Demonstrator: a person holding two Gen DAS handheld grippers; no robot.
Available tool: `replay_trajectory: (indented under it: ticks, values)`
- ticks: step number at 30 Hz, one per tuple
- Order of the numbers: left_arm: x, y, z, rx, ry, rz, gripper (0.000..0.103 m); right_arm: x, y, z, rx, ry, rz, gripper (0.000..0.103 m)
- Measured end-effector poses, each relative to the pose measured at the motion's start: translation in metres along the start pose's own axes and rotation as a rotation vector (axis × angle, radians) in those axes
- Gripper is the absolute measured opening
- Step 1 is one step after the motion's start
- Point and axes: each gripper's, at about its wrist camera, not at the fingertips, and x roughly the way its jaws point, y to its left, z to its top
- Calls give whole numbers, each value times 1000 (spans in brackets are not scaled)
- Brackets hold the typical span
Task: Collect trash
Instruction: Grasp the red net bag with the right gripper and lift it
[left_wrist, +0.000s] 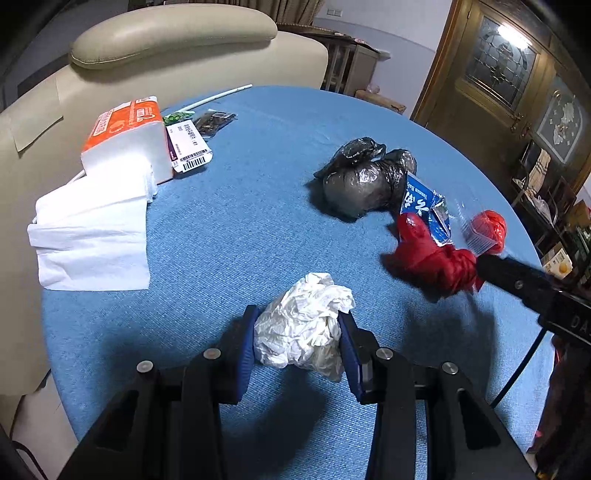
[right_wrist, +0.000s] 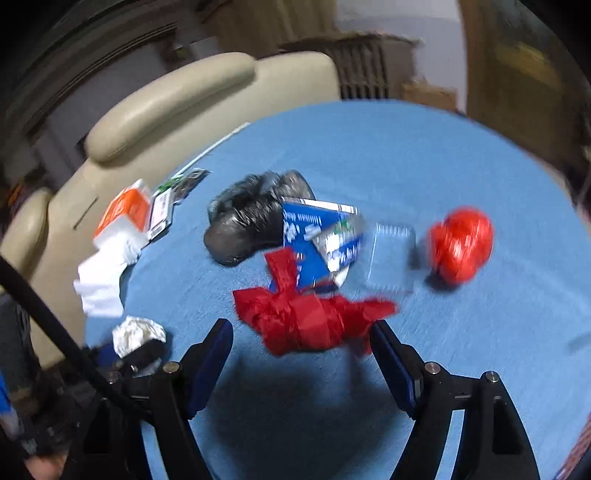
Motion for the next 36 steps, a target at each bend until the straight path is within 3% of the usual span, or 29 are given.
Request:
replay_trajectory:
  ticks: [7,10,13,16,18,25,29,31,32,33,36]
  values:
    - [-2,-2,0,9,2,2,43,-12,9,24,-193,-46,-1,79]
    - [-3,-3,1,14,2,8,43,2,20,30,-253,-11,62,79]
    - [-4,-1,1,14,-1,21,43,30,25,25,-306,60,65,79]
    - [-8,5,1,5,-5,40,43,47,20,18,-291,121,43,79]
    - [-8,9,1,-1,-6,50,43,43,17,17,-278,113,32,58]
    - [-13,7,1,5,-14,46,43,29,20,10,-280,138,36,55]
    - [-15,4,-1,10,-12,44,43,34,24,10,-308,129,-7,69]
    - [-16,4,-1,10,-9,46,43,41,24,11,-318,138,-4,69]
    - [-17,4,-2,9,-7,48,43,46,22,10,-309,153,3,68]
    - [-18,4,-2,8,-7,52,43,50,21,9,-294,162,7,59]
    - [-21,4,-4,4,-8,61,43,46,17,4,-265,151,19,55]
